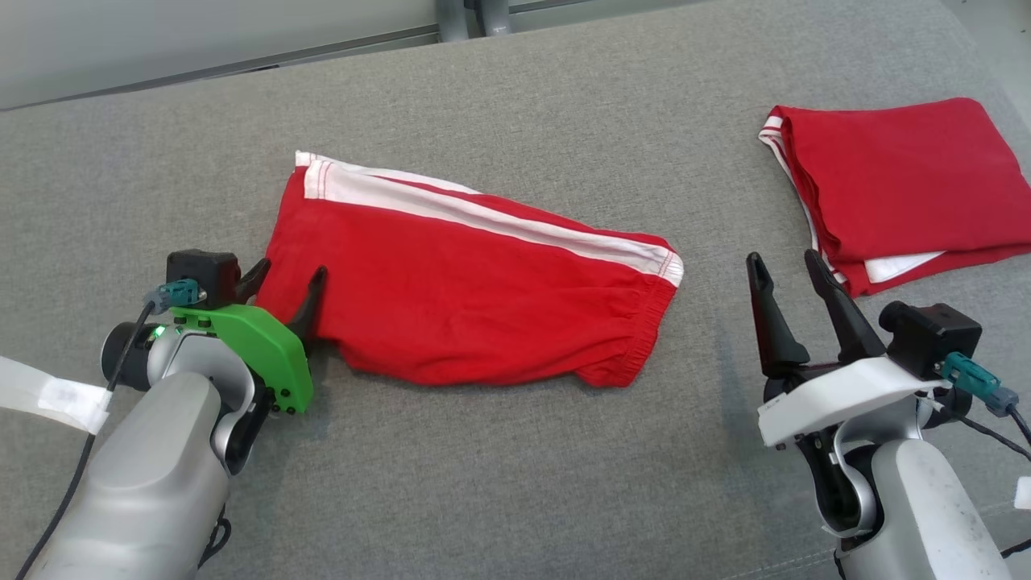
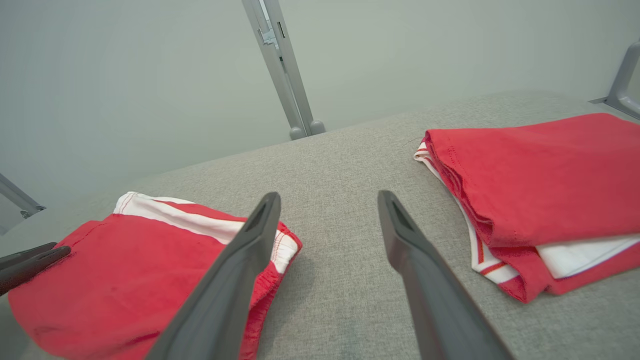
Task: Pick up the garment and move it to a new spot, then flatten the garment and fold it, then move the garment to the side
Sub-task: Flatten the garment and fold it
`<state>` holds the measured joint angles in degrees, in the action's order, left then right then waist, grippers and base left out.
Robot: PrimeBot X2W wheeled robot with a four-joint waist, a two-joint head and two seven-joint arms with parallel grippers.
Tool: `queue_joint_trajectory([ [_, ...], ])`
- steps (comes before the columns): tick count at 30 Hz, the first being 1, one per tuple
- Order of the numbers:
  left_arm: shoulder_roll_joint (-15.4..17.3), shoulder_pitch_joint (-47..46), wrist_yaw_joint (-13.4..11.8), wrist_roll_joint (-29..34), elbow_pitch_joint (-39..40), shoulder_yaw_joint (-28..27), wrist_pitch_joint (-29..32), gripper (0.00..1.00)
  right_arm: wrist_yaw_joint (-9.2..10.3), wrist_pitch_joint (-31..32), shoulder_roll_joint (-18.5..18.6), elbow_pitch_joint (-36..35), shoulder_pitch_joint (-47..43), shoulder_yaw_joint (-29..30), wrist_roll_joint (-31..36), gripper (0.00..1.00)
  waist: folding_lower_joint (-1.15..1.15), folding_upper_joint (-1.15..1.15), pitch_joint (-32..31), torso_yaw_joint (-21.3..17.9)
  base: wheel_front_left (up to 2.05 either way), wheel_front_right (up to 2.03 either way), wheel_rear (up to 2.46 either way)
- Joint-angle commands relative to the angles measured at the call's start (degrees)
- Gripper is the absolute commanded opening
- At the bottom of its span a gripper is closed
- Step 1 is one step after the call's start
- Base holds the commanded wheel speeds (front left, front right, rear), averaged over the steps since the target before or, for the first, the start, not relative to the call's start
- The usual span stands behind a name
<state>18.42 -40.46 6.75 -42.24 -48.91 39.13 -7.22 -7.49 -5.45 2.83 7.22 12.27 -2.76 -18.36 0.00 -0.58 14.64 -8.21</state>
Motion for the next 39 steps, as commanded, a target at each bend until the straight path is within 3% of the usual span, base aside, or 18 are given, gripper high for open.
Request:
queue_joint_trajectory([
  [1, 0.4, 0.7, -0.3, -0.2, -0.2, 0.1, 0.7, 1.00, 0.00, 0.4, 0.1, -1.2, -0.9, 0.3, 0.4, 1.00, 0.00, 0.58, 0.0, -0.5, 0.00, 0.00, 0.00],
  [10, 2.4, 0.2, -2.0, -0.9, -1.4, 0.0, 4.4, 1.00, 0.00, 2.7, 0.1, -6.9, -3.4, 1.5, 0.0, 1.00, 0.00, 0.58, 0.0, -1.9, 0.00, 0.00, 0.00],
  [17, 2.6, 0.2, -1.9, -2.1, -2.3, 0.6, 9.0, 1.00, 0.00, 3.2, 0.1, -8.2, -3.9, 1.2, -0.3, 1.00, 0.00, 0.58, -0.2, -2.2, 0.00, 0.00, 0.00],
  [18, 2.7, 0.2, -1.9, -2.1, -2.4, 0.8, 9.5, 0.96, 0.00, 3.2, 0.1, -8.2, -3.9, 1.0, -0.4, 1.00, 0.00, 0.58, -0.3, -2.2, 0.00, 0.00, 0.00],
  [20, 2.4, 0.1, -1.9, -2.3, -2.2, 0.8, 9.8, 0.44, 0.00, 3.3, 0.1, -8.4, -3.9, 0.8, -0.5, 1.00, 0.00, 0.58, -0.3, -2.4, 0.00, 0.00, 0.00],
  [25, 1.3, 0.1, -1.4, -3.5, -1.6, -0.1, 9.1, 0.00, 0.00, 3.2, 0.1, -8.4, -4.0, 0.4, -0.7, 1.00, 0.00, 0.58, -0.5, -2.7, 0.00, 0.00, 0.00],
  [33, 1.0, 1.8, -1.0, -6.2, -2.4, -1.7, 6.7, 0.00, 0.00, 2.8, 0.1, -8.1, -4.6, 0.4, -0.4, 1.00, 0.00, 0.58, -1.5, -2.5, 0.00, 0.00, 0.00],
  [39, 0.7, 4.4, -2.2, -7.4, -1.5, -3.2, 4.0, 0.00, 0.00, 3.2, 0.1, -8.0, -5.4, 0.7, -0.2, 1.00, 0.00, 0.58, -3.0, -0.7, 0.00, 0.00, 0.00],
])
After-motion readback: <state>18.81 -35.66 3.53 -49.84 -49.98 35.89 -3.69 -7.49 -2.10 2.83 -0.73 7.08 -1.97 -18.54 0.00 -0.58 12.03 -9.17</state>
